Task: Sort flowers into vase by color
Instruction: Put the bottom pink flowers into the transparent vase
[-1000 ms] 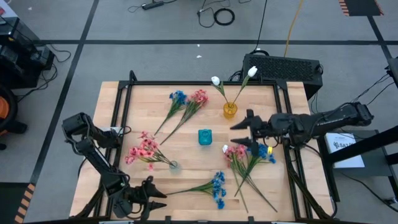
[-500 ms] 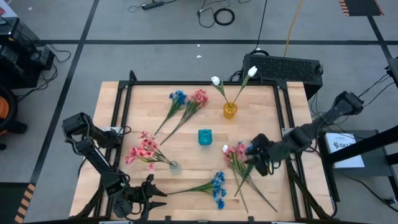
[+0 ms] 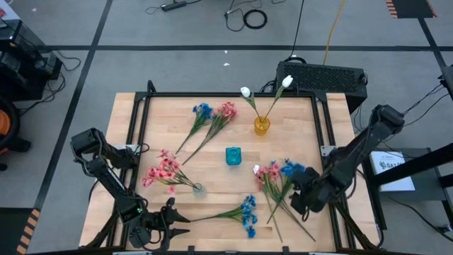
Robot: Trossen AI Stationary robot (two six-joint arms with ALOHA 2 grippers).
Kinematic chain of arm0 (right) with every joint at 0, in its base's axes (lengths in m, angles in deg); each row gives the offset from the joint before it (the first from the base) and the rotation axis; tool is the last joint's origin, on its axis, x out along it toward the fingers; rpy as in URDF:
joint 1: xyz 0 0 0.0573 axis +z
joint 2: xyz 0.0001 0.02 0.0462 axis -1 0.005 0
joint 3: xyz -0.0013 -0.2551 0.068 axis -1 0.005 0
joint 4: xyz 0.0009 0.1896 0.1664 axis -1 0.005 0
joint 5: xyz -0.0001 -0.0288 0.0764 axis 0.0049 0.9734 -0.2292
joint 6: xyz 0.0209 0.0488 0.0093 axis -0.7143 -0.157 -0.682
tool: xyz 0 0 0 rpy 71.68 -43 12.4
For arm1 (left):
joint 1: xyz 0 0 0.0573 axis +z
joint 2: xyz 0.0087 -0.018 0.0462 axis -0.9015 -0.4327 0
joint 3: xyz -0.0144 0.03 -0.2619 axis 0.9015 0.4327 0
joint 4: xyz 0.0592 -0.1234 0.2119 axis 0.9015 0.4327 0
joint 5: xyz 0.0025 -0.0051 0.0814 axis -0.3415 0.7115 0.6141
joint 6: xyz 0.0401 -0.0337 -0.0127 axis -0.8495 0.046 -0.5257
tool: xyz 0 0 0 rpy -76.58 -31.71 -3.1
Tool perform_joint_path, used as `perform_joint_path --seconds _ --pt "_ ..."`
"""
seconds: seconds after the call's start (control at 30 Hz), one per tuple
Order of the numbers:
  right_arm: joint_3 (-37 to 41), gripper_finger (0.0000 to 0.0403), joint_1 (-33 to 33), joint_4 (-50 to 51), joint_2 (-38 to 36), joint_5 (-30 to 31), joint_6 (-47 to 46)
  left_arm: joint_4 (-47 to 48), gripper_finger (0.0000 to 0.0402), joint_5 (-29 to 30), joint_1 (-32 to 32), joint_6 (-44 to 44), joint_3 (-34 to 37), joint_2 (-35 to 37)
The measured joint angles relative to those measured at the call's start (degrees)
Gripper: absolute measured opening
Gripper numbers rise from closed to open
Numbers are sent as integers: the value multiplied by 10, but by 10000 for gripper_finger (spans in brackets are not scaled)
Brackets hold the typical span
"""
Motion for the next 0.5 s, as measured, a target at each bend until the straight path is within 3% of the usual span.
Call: perform_joint_path --seconds 0.5 --pt "-67 199 47 -7 179 -17 -50 2 159 26 0 1 0 0"
